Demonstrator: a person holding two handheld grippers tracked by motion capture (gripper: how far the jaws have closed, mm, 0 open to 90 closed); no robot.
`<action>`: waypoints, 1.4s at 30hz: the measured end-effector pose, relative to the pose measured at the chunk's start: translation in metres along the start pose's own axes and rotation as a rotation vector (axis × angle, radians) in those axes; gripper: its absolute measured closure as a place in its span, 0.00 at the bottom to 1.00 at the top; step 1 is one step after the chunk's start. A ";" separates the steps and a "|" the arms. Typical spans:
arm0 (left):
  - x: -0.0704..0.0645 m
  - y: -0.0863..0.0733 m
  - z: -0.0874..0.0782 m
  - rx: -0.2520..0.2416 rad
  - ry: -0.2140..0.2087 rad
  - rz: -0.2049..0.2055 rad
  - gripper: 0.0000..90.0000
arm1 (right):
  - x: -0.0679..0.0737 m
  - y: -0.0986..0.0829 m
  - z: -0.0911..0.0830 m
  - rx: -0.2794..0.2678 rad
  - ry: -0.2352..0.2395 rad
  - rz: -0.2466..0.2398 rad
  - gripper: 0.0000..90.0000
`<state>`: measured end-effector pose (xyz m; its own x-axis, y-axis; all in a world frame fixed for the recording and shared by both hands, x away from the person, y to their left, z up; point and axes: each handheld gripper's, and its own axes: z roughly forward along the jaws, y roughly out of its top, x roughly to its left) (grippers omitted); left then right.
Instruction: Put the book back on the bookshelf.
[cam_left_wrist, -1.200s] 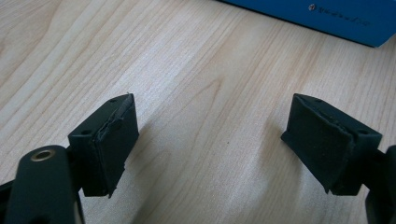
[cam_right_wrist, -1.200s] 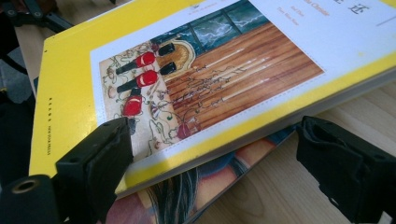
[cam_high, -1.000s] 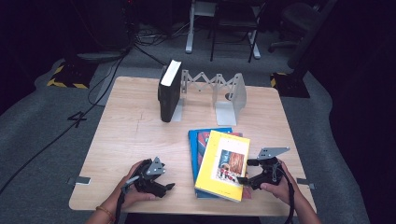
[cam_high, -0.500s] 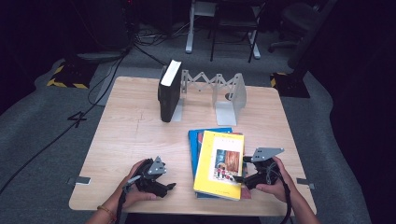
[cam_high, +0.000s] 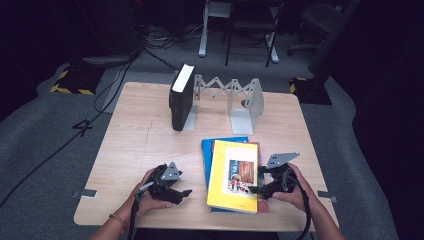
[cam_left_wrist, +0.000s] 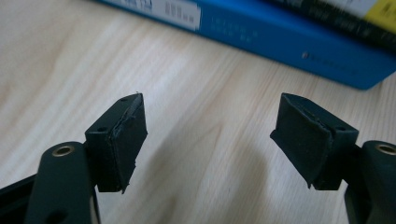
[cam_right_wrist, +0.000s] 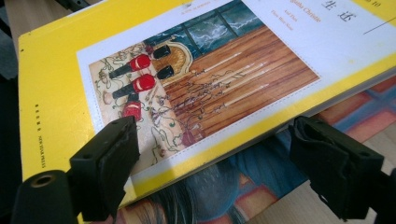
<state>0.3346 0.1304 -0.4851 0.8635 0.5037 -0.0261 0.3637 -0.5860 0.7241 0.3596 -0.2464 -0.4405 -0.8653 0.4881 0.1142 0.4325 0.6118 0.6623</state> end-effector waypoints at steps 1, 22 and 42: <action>0.000 0.004 0.001 -0.002 -0.001 0.007 0.28 | -0.003 0.000 0.001 0.002 0.014 0.007 0.14; -0.009 0.036 0.027 -0.014 0.068 0.059 0.31 | 0.002 0.012 0.009 -0.030 -0.015 -0.040 0.27; -0.005 0.036 0.028 -0.020 0.071 0.051 0.31 | 0.005 0.035 0.019 -0.104 0.042 -0.106 0.70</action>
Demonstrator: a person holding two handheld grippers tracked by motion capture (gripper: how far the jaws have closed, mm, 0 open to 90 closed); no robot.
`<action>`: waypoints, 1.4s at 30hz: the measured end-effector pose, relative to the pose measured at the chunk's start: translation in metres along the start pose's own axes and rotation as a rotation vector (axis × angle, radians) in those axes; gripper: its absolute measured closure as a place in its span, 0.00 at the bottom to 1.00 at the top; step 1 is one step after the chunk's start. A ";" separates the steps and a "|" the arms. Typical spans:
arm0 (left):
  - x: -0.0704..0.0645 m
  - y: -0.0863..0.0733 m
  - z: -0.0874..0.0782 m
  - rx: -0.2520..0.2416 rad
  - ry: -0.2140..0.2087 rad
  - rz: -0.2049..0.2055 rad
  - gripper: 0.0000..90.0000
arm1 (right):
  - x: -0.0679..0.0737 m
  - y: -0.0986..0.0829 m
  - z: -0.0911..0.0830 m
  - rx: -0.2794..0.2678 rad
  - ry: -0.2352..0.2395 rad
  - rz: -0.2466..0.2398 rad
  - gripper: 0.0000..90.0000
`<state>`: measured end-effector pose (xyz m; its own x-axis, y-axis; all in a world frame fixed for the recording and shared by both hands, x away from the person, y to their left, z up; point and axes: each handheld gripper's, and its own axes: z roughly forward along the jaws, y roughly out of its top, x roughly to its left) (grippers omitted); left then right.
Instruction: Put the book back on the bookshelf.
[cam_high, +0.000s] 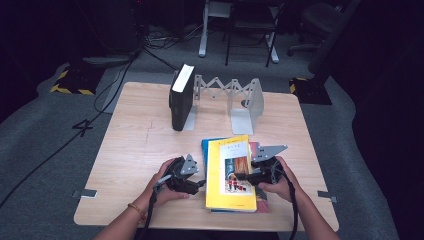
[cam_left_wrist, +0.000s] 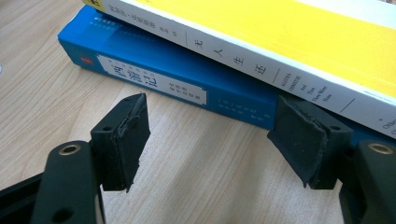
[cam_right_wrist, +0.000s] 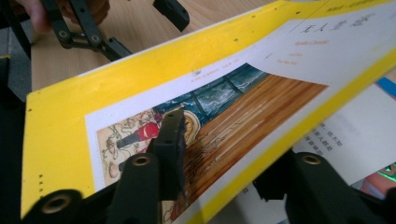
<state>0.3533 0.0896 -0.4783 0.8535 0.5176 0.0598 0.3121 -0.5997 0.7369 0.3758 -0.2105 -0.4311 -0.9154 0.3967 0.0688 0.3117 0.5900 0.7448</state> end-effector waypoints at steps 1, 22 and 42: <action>0.001 0.000 0.000 -0.004 0.000 -0.007 0.31 | -0.001 0.000 -0.001 -0.006 0.007 0.003 0.72; 0.017 0.002 -0.005 -0.063 0.053 -0.015 0.36 | 0.016 0.012 -0.006 -0.150 0.068 -0.055 0.87; 0.050 0.048 -0.030 -0.299 0.014 -0.115 0.47 | 0.028 0.021 -0.047 -0.280 -0.019 -0.191 0.86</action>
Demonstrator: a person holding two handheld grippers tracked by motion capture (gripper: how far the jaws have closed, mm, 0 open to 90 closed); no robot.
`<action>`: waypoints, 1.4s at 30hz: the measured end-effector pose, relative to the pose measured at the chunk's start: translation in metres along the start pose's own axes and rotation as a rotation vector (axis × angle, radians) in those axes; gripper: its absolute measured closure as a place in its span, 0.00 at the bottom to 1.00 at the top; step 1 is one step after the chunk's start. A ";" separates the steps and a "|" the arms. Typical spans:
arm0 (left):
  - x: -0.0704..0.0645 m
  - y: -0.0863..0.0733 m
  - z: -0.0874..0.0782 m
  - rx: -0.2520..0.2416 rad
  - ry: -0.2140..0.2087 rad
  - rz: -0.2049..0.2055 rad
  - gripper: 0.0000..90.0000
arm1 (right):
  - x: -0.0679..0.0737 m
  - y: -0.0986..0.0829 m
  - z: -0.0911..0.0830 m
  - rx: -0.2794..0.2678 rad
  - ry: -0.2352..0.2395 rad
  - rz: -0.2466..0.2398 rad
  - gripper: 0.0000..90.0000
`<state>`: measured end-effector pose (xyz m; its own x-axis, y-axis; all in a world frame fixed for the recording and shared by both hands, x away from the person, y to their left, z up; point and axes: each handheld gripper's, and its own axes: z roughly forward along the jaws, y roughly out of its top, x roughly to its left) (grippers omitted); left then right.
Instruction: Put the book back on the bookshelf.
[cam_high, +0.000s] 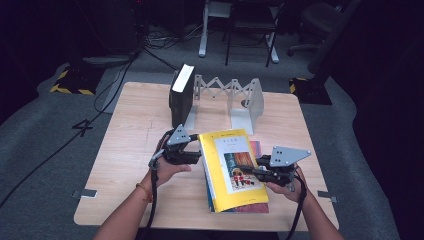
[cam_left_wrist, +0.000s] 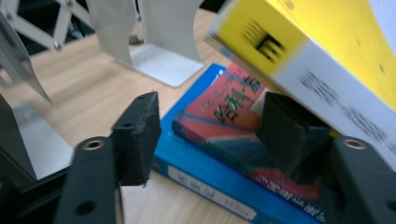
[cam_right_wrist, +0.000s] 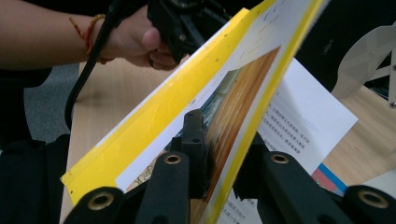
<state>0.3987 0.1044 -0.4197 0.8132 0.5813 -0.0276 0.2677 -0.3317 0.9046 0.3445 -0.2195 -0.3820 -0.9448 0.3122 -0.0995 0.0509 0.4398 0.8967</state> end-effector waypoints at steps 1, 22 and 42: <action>-0.001 0.004 -0.002 -0.001 0.001 0.008 0.48 | 0.000 -0.001 -0.001 0.000 -0.006 -0.002 0.84; -0.016 0.064 -0.004 -0.017 -0.064 0.188 1.00 | -0.008 -0.003 -0.009 -0.064 -0.139 0.012 0.94; -0.032 0.069 -0.019 -0.065 -0.009 0.202 0.76 | 0.014 -0.008 -0.024 -0.138 -0.240 -0.092 0.97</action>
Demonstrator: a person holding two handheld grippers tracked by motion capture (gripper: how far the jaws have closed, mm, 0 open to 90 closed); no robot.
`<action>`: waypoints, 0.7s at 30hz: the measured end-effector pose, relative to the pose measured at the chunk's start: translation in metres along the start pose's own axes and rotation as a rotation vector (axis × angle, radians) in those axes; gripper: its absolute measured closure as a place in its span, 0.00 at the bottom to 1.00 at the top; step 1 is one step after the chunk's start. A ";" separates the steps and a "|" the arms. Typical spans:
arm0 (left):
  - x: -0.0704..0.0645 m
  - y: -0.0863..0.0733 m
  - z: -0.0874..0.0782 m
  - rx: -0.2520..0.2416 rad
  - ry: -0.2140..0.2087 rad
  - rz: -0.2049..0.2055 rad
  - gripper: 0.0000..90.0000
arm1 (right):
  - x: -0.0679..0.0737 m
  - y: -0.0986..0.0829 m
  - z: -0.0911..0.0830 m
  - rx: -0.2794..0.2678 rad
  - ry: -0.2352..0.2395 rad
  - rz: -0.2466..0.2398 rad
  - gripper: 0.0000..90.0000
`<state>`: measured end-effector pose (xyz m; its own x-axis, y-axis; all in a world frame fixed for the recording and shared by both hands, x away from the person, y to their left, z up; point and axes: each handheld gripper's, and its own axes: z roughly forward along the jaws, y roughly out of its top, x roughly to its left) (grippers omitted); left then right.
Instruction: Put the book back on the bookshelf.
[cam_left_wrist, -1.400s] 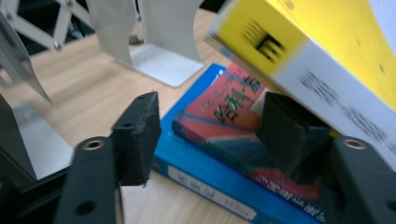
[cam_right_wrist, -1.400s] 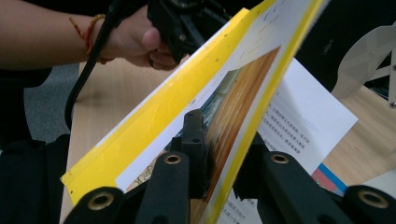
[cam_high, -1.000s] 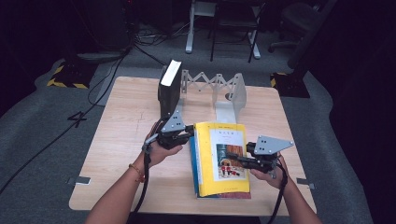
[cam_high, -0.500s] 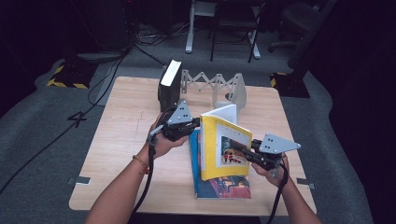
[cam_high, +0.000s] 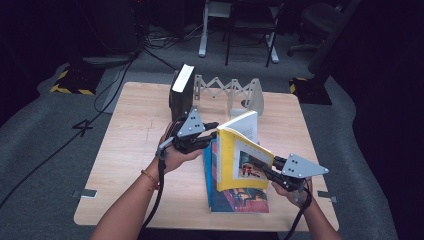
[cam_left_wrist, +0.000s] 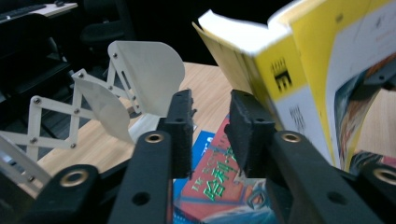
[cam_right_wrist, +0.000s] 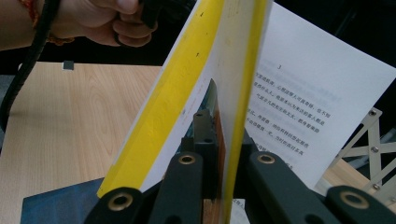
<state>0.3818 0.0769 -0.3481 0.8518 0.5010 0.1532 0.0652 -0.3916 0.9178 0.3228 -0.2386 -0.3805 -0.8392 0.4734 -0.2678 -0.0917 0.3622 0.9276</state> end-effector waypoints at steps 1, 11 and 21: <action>-0.003 -0.003 -0.002 0.002 -0.001 0.004 0.74 | 0.001 0.000 -0.001 -0.002 0.000 -0.001 0.97; -0.032 -0.046 -0.016 0.089 -0.035 0.013 0.56 | 0.005 -0.003 -0.006 -0.013 -0.007 -0.015 0.96; -0.063 -0.070 -0.008 0.127 -0.128 -0.044 0.41 | 0.008 -0.004 -0.008 -0.016 -0.011 -0.018 0.96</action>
<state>0.3194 0.0786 -0.4190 0.9053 0.4206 0.0585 0.1623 -0.4700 0.8676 0.3117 -0.2426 -0.3842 -0.8312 0.4761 -0.2870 -0.1151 0.3577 0.9267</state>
